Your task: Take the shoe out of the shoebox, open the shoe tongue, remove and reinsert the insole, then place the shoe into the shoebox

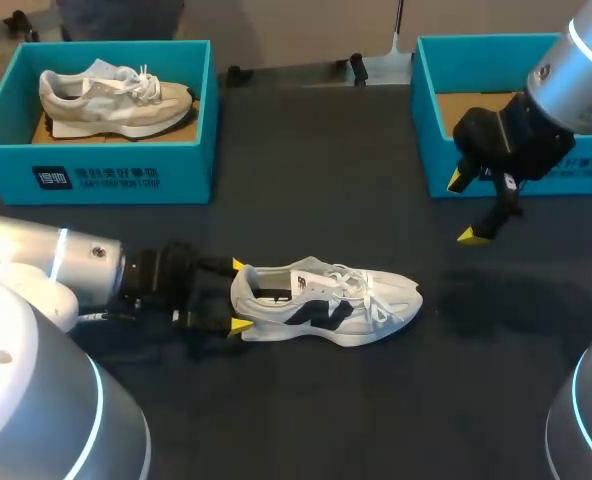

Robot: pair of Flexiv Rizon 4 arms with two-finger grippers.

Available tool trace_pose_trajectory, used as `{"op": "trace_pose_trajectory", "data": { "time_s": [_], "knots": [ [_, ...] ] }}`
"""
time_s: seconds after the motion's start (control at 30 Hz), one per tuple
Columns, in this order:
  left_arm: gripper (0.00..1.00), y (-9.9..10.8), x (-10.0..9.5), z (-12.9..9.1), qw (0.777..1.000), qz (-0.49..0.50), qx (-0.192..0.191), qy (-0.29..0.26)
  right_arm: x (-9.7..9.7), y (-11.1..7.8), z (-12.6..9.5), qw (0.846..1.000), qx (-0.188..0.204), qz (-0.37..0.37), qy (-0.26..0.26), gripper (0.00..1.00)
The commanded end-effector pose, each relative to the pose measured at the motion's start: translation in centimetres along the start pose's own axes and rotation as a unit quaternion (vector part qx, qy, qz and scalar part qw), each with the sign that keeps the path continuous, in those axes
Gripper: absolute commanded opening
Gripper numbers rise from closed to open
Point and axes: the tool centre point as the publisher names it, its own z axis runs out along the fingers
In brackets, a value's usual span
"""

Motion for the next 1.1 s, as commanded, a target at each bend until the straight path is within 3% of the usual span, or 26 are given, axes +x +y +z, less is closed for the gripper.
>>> {"op": "trace_pose_trajectory", "data": {
  "time_s": [0.03, 0.93, 0.97, 1.0, 1.03, 1.07, 1.1],
  "knots": [
    [1.00, 0.4, -0.4, 1.0, 1.000, 0.004, -0.006, 0.008, 0.0, 0.0, 0.1, 1.000, 0.001, 0.000, -0.001, 1.00],
    [1.00, 1.6, 0.0, 3.8, 0.999, 0.017, -0.034, 0.013, 0.0, 0.0, 0.1, 1.000, 0.001, 0.000, -0.001, 1.00],
    [0.95, 1.7, 0.0, 3.9, 0.999, 0.015, -0.036, 0.012, 0.0, 0.0, 0.1, 1.000, 0.001, 0.000, -0.001, 1.00],
    [0.80, 1.8, 0.0, 3.9, 0.999, 0.012, -0.036, 0.010, 0.0, 0.0, 0.1, 1.000, 0.001, 0.000, -0.001, 1.00],
    [0.50, 1.9, 0.0, 3.9, 0.999, 0.010, -0.037, 0.011, 0.0, 0.0, 0.1, 1.000, 0.001, 0.000, -0.001, 1.00],
    [0.43, 1.9, 0.0, 3.9, 0.999, 0.011, -0.038, 0.008, 0.0, 0.0, 0.1, 1.000, 0.001, 0.000, -0.001, 1.00],
    [0.26, 1.9, 0.0, 3.9, 0.999, 0.008, -0.036, 0.008, 0.0, 0.0, 0.1, 1.000, 0.001, 0.000, -0.001, 1.00]
  ]
}}
